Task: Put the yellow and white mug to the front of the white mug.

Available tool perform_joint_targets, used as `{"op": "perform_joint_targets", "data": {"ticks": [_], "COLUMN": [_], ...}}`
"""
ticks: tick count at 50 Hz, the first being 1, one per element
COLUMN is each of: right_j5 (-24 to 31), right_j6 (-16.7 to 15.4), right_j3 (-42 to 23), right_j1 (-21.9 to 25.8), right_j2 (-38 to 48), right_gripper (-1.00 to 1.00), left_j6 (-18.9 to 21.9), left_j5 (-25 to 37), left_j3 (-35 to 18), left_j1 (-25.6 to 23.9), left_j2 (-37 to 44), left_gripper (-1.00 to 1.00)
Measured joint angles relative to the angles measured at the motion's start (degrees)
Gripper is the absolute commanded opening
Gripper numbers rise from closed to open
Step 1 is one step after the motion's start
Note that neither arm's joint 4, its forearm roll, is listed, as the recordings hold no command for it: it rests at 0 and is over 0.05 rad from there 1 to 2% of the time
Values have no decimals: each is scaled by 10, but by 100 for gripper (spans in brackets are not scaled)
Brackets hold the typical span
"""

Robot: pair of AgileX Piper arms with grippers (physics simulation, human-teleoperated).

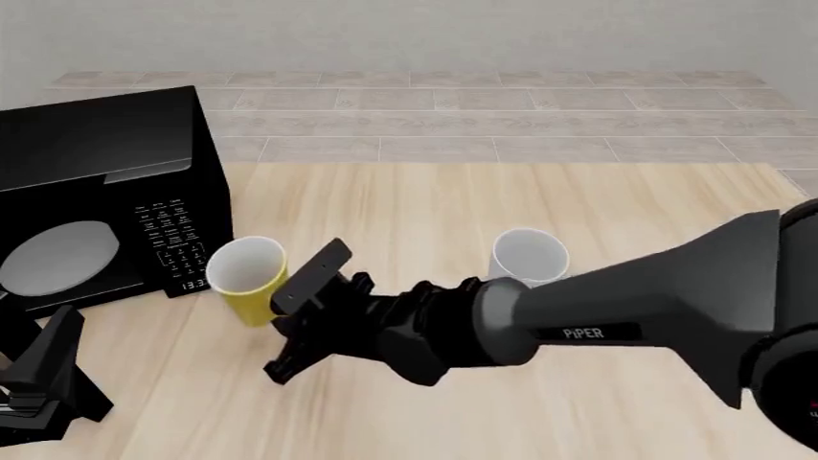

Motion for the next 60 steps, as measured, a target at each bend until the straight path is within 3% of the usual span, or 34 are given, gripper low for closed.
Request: {"op": "perform_joint_targets", "data": {"ticks": [12,32,60], "right_j5": [7,64,92], "right_j6": [-18,-16,-23], "right_j3": [28,19,38], "right_j1": [-11,-57,-187], "right_j2": [-64,-136,-240], "right_gripper": [-100,-100,-100], "left_j6": [0,0,0], "left_j5": [0,0,0], "left_j3": [0,0,0], "left_j1": [0,0,0], "left_j2": [0,0,0], "left_gripper": [100,100,100]}}
